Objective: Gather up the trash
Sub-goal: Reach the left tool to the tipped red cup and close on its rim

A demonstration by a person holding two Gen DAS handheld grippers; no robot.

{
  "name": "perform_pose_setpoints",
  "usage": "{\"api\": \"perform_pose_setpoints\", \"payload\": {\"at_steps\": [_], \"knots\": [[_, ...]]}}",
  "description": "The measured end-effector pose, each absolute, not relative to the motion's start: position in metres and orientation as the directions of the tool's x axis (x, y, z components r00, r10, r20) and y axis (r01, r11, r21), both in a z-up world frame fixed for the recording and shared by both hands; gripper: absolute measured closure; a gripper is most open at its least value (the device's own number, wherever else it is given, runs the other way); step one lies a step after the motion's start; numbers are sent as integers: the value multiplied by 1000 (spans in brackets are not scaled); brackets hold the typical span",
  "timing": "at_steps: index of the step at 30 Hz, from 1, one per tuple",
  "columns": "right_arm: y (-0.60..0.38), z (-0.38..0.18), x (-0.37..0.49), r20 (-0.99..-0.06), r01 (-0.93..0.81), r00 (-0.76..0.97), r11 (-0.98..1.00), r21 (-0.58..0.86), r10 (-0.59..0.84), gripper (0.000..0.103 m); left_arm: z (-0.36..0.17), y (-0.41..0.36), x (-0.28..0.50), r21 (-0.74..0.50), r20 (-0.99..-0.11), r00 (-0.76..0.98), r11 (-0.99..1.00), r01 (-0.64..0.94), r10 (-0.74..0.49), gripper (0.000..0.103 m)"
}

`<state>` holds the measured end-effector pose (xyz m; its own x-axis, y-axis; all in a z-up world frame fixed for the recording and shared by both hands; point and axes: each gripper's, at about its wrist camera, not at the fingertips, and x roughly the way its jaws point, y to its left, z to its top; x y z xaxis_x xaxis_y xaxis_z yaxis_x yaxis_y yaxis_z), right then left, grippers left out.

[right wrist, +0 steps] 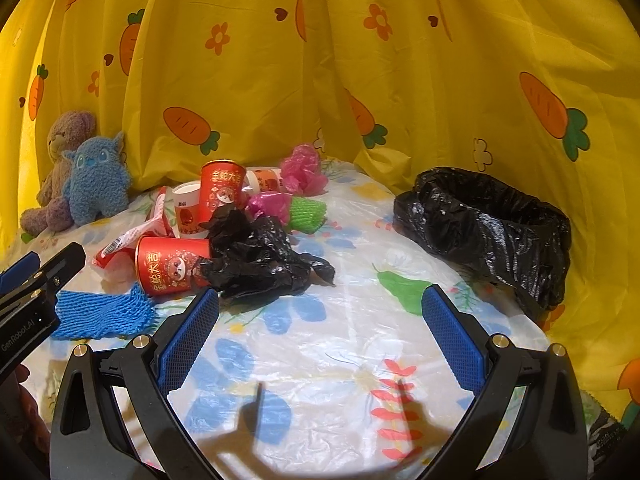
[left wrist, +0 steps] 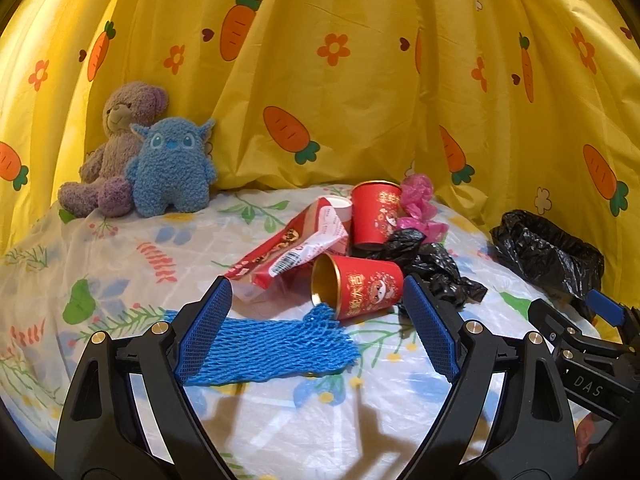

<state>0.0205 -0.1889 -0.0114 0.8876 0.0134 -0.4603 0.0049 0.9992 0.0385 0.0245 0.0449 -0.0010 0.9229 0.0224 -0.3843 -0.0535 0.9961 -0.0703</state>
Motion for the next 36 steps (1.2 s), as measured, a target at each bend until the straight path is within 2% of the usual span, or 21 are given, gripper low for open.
{"api": "perform_pose_setpoints", "payload": {"at_steps": [3, 8, 10, 14, 17, 19, 22, 24, 28, 33, 36], "knots": [[-174, -16, 36, -481, -52, 874, 998, 39, 64, 11, 0, 61, 30, -81, -384, 921, 992, -99, 61, 20], [-150, -23, 63, -509, -126, 852, 992, 30, 124, 14, -2, 84, 40, -105, -390, 916, 983, -150, 98, 22], [-144, -25, 76, -533, -148, 834, 989, 28, 140, 29, -3, 88, 44, -109, -393, 914, 982, -153, 99, 23], [-133, -31, 96, -561, -170, 813, 985, 27, 156, 33, -7, 87, 50, -101, -400, 913, 986, -135, 84, 24], [-129, -37, 107, -596, -184, 786, 983, 26, 163, 43, -11, 82, 57, -94, -412, 909, 989, -110, 62, 24], [-127, -41, 113, -615, -190, 771, 981, 25, 165, 62, -13, 77, 60, -86, -417, 908, 993, -83, 40, 26], [-128, -47, 118, -636, -194, 755, 981, 21, 163, 80, -15, 70, 64, -75, -420, 907, 996, -47, 11, 28], [-131, -49, 117, -636, -191, 755, 981, 22, 161, 86, -16, 66, 67, -74, -423, 906, 997, -21, -12, 29], [-143, -48, 111, -620, -177, 769, 984, 30, 157, 94, -19, 55, 75, -77, -441, 893, 995, 57, -85, 35], [-162, -44, 96, -593, -160, 788, 985, 65, 167, 95, -27, 42, 93, -91, -485, 858, 986, 140, -167, 55], [-171, -40, 86, -578, -152, 800, 986, 68, 163, 96, -30, 38, 106, -130, -504, 837, 976, 172, -215, 62]]}}
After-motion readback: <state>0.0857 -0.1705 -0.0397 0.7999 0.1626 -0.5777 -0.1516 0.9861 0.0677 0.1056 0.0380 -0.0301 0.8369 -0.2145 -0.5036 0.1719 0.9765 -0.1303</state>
